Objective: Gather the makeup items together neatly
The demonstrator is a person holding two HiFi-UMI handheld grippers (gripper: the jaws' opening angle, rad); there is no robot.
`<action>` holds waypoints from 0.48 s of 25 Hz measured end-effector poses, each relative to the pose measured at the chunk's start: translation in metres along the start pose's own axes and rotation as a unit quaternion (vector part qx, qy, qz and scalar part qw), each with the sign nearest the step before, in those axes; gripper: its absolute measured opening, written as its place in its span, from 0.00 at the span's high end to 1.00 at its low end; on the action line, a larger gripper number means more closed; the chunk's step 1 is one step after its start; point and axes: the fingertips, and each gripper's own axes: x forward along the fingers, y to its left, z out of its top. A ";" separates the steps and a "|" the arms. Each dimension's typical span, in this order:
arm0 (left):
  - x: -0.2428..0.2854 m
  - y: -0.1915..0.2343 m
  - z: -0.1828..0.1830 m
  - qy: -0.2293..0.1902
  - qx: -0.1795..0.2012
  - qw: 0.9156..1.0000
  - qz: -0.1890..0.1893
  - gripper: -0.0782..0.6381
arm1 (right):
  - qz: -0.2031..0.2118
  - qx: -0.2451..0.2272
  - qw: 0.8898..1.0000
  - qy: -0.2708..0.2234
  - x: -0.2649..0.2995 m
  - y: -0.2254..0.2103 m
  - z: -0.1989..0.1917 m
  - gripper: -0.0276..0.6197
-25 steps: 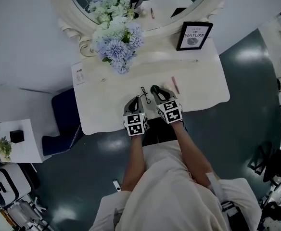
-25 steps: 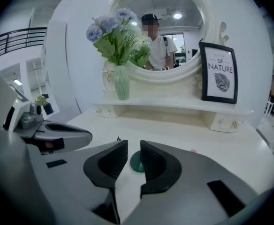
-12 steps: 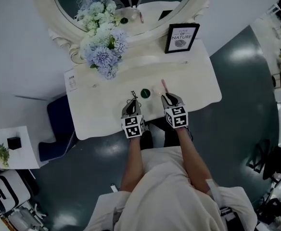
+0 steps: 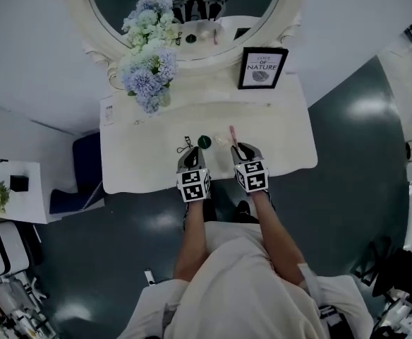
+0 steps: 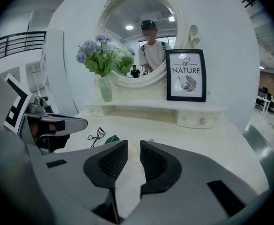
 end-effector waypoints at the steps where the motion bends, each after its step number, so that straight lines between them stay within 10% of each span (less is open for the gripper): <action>1: -0.005 -0.005 0.002 -0.003 -0.002 1.000 0.006 0.87 | 0.008 -0.002 1.000 0.002 -0.006 0.001 -0.003 0.78; 12: -0.058 -0.055 -0.014 -0.014 -0.008 0.998 0.064 0.87 | 0.072 -0.031 0.997 0.007 -0.057 -0.005 -0.031 0.78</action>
